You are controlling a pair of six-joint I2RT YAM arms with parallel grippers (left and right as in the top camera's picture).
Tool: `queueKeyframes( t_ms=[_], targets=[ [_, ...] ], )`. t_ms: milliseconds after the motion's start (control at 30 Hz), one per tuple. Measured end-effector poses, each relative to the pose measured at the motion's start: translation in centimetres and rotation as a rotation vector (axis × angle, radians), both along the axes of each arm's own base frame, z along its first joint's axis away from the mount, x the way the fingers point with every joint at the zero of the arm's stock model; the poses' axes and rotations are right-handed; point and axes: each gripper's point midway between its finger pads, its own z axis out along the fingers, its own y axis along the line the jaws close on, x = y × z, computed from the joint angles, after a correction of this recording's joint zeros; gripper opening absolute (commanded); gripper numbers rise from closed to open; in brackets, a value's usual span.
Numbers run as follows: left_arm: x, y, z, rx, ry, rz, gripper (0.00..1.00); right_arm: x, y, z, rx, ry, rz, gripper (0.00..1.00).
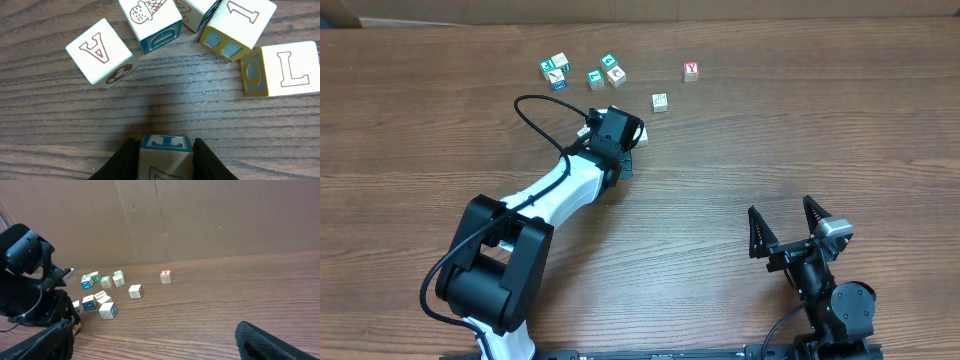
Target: Form a horizontal line
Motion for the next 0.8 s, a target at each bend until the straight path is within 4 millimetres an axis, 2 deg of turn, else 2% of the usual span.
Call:
queueKeyframes(
  t_ms=[800],
  targets=[
    [0.2, -0.1, 0.11, -0.005, -0.009, 0.0, 0.26, 0.0, -0.01, 0.02, 0.0, -0.001, -0.001, 1.0]
  ],
)
